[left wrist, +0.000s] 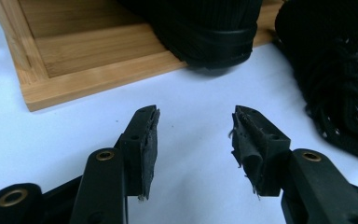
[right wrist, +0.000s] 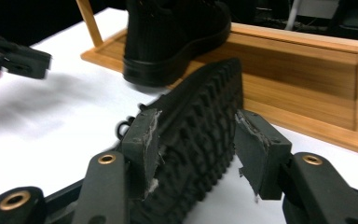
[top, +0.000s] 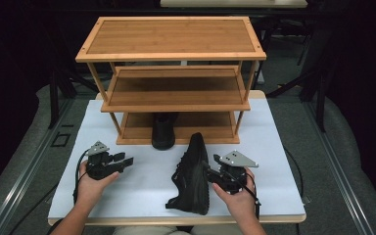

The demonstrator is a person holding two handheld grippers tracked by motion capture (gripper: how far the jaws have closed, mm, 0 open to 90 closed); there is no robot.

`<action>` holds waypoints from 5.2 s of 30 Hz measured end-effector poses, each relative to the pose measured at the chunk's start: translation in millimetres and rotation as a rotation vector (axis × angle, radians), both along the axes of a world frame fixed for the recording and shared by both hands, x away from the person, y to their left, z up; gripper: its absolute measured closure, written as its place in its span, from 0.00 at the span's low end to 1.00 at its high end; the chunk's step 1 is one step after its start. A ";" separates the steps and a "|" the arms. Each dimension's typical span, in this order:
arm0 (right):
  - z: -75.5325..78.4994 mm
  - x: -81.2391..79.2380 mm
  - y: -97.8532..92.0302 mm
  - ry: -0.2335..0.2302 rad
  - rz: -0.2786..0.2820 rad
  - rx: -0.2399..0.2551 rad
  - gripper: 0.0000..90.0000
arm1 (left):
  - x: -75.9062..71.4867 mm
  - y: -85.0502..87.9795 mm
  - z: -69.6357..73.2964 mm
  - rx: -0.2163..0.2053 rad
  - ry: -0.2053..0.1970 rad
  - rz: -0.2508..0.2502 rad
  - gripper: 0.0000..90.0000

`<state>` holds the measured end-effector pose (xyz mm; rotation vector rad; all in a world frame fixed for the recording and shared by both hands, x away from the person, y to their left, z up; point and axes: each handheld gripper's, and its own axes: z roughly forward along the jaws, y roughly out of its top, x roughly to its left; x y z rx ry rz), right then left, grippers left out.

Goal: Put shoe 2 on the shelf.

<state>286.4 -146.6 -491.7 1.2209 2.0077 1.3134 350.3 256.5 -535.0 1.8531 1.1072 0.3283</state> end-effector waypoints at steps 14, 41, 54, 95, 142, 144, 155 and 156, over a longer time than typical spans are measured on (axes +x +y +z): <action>11.2 16.5 28.4 0.022 0.047 -0.059 0.73 | 0.2 0.2 -2.8 0.015 0.013 0.006 0.54; 7.5 16.1 41.2 0.064 0.023 -0.198 0.96 | -0.6 1.2 -3.5 0.019 0.010 0.009 0.54; 9.0 10.5 -28.4 0.117 -0.151 -0.134 0.88 | -0.9 0.9 -3.6 0.018 0.009 0.013 0.53; 12.5 1.2 -40.7 0.201 -0.046 0.057 0.97 | -0.1 0.6 -5.1 0.015 0.025 0.019 0.52; 27.7 106.5 36.7 0.089 -0.091 0.010 0.86 | 1.2 5.9 -6.0 0.007 0.026 0.018 0.52; 30.0 103.5 33.7 0.091 -0.058 0.026 0.86 | 1.5 6.0 -6.0 0.009 0.031 0.017 0.52; 33.2 69.5 22.0 0.039 -0.051 0.013 0.85 | 1.1 5.9 -6.4 0.008 0.027 0.020 0.51; 33.8 65.3 20.4 0.030 -0.060 0.008 0.85 | 0.9 5.7 -6.4 0.007 0.026 0.020 0.51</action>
